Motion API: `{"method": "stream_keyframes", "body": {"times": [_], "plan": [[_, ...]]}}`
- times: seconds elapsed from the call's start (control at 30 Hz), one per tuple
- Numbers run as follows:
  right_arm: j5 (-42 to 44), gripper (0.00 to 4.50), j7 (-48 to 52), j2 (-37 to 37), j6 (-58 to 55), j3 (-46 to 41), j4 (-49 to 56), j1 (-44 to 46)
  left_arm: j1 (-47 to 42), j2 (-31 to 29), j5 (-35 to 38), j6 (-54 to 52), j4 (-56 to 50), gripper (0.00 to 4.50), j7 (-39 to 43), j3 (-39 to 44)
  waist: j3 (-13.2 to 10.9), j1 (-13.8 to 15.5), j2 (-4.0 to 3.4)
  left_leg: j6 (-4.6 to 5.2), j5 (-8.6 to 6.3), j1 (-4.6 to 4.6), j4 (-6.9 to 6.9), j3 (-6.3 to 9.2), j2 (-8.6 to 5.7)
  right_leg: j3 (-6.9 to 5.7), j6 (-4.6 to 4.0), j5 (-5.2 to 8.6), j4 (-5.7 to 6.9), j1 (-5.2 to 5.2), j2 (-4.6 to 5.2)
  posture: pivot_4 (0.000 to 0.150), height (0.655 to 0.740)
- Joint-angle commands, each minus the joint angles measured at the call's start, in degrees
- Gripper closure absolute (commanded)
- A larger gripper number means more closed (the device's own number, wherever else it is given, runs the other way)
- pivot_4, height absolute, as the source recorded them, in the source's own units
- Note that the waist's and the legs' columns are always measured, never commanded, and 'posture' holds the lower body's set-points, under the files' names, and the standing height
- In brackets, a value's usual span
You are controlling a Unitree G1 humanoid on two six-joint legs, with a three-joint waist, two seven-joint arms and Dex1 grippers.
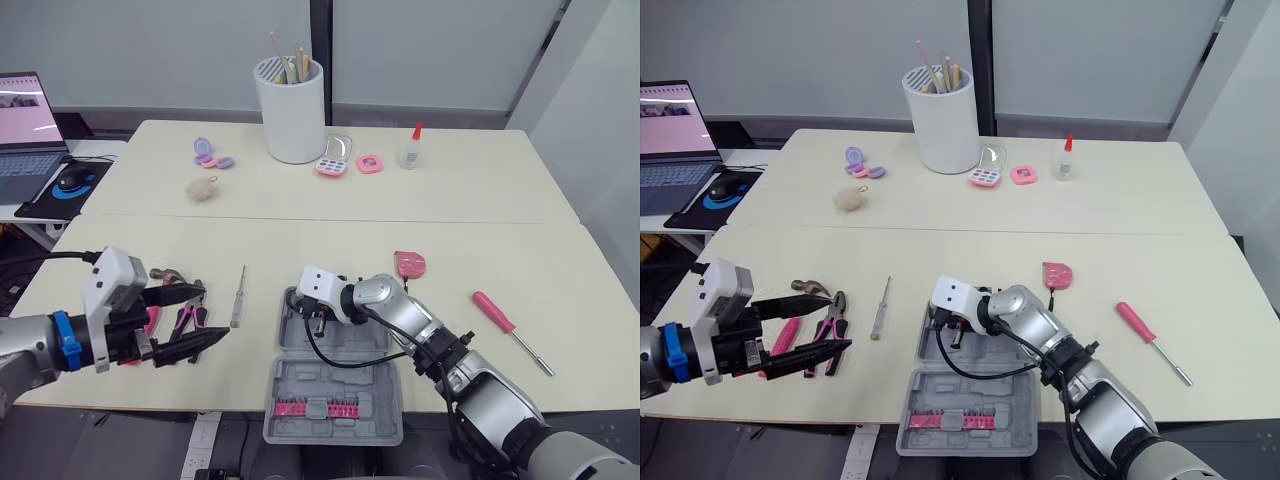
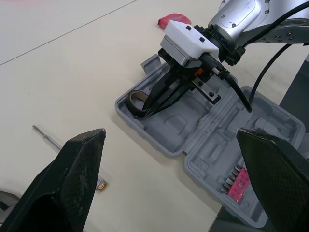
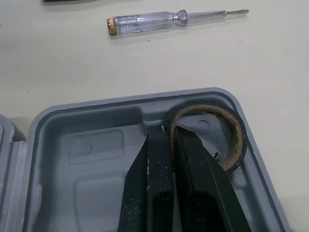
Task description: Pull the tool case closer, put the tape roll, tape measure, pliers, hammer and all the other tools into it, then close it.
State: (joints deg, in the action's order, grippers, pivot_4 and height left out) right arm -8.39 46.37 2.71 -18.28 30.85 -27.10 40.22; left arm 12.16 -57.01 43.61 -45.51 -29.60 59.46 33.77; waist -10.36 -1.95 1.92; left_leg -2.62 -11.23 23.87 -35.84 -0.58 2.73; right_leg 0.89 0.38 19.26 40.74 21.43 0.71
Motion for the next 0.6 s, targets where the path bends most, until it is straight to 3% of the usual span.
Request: {"method": "stream_keyframes", "body": {"times": [0.03, 0.17, 0.37, 0.6], "plan": [[-0.74, 4.49, -0.37, -0.32, -0.03, -0.07, 0.10, 0.32, -0.43, -0.74, -0.58, 1.45, -0.14, 0.00, 0.63, -0.16, 0.00, -0.01, 0.00, 0.00, 0.00, 0.00, 0.00, 0.00, 0.00, 0.00, 0.00, 0.00, 0.00, 0.00, 0.00, 0.150, 0.7400], [-0.81, 4.49, -0.19, -0.28, 0.04, 0.17, 0.23, 0.05, -0.37, -0.61, -0.77, 1.55, -0.25, 0.00, 0.70, -0.25, 0.00, -0.02, 0.00, 0.00, 0.00, 0.00, 0.00, 0.00, 0.01, 0.00, 0.00, 0.00, 0.00, 0.00, 0.00, 0.150, 0.7400], [-0.48, 3.04, 0.84, -0.11, 0.65, 0.18, 1.02, -0.11, 0.29, -0.54, -1.41, 2.42, 0.22, 0.00, 1.28, -0.19, -0.01, -0.01, 0.00, 0.00, 0.00, 0.01, 0.01, 0.00, 0.00, 0.00, 0.00, 0.00, -0.02, 0.01, 0.00, 0.150, 0.7400], [0.69, 3.04, 2.15, 0.52, 1.66, -0.92, 4.43, -0.91, 0.19, -0.34, -1.58, 2.46, 0.08, 0.00, 1.19, -0.57, -0.01, -0.01, 0.00, -0.01, -0.01, 0.01, 0.04, -0.02, 0.00, 0.01, -0.01, 0.01, -0.03, 0.02, 0.01, 0.150, 0.7400]]}}
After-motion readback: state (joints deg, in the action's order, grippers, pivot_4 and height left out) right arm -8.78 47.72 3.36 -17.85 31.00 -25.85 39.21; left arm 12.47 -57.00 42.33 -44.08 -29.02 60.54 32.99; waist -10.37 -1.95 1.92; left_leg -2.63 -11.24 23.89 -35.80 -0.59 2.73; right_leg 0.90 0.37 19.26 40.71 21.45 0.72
